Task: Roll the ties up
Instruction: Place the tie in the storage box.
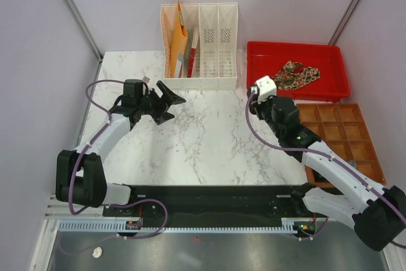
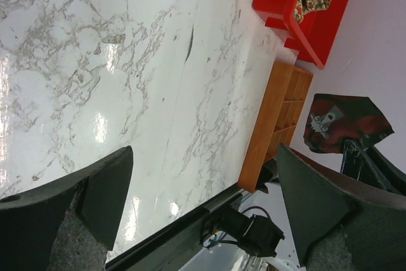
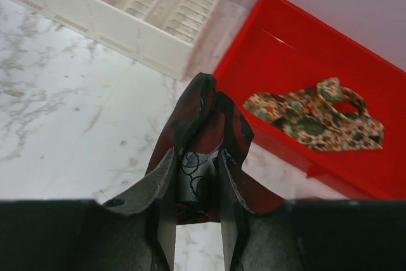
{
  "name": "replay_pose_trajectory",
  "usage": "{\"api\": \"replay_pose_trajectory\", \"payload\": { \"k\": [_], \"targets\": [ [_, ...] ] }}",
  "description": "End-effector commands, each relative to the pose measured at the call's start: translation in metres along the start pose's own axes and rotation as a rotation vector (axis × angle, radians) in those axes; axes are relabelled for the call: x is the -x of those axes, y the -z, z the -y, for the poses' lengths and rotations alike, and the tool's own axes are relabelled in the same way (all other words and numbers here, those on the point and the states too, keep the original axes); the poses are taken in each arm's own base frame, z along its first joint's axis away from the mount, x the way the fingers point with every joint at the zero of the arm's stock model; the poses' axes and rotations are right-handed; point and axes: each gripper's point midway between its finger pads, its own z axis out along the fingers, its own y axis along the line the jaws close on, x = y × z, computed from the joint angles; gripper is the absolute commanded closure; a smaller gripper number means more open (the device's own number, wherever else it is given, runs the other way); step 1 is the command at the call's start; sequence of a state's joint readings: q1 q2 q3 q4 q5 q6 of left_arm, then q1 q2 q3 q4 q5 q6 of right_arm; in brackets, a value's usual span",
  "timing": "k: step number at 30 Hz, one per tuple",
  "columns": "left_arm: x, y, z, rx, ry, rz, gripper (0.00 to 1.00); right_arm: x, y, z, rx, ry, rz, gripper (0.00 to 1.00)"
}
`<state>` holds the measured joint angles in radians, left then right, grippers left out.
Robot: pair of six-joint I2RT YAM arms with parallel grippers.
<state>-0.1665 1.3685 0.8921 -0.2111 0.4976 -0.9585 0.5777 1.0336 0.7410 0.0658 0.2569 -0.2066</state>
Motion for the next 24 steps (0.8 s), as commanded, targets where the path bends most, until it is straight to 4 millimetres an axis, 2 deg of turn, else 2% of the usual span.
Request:
{"api": "replay_pose_trajectory", "payload": {
  "k": [1,3,4,6,7,10,15,17,18,19,23,24],
  "targets": [
    [-0.003,0.009,0.007,-0.043,-0.096,-0.014,0.00,-0.007,0.038,0.049,-0.131,-0.026,-0.096,1.00],
    [-0.003,0.009,0.004,-0.039,-0.086,-0.017,0.01,-0.006,0.053,0.066,-0.188,-0.055,-0.089,1.00],
    [-0.003,0.009,0.004,-0.038,-0.081,-0.014,0.00,-0.019,0.059,0.078,-0.224,-0.085,-0.137,1.00],
    [-0.001,0.009,0.004,-0.037,-0.079,-0.007,0.00,-0.026,0.066,0.088,-0.251,-0.124,-0.162,1.00],
    [0.000,0.009,0.006,-0.042,-0.080,-0.003,0.00,-0.034,0.070,0.102,-0.295,-0.144,-0.187,1.00],
    [0.002,0.009,0.008,-0.047,-0.079,-0.005,0.00,-0.045,0.073,0.129,-0.416,-0.197,-0.243,1.00],
    [0.006,0.009,0.012,-0.049,-0.076,-0.001,0.00,-0.042,0.074,0.173,-0.624,-0.321,-0.288,1.00],
    [0.011,0.011,0.015,-0.055,-0.076,0.011,0.00,-0.042,0.085,0.197,-0.767,-0.338,-0.308,1.00],
    [0.012,0.011,0.015,-0.054,-0.077,0.011,0.00,-0.046,0.091,0.202,-0.810,-0.358,-0.326,1.00],
    [0.013,0.011,0.016,-0.057,-0.078,0.015,0.00,-0.049,0.103,0.214,-0.895,-0.367,-0.337,1.00],
    [0.017,0.010,0.016,-0.057,-0.068,0.013,0.00,-0.064,0.137,0.234,-1.092,-0.437,-0.376,1.00],
    [0.017,0.010,0.017,-0.057,-0.065,0.008,0.00,-0.075,0.150,0.237,-1.140,-0.457,-0.420,1.00]
  ]
}}
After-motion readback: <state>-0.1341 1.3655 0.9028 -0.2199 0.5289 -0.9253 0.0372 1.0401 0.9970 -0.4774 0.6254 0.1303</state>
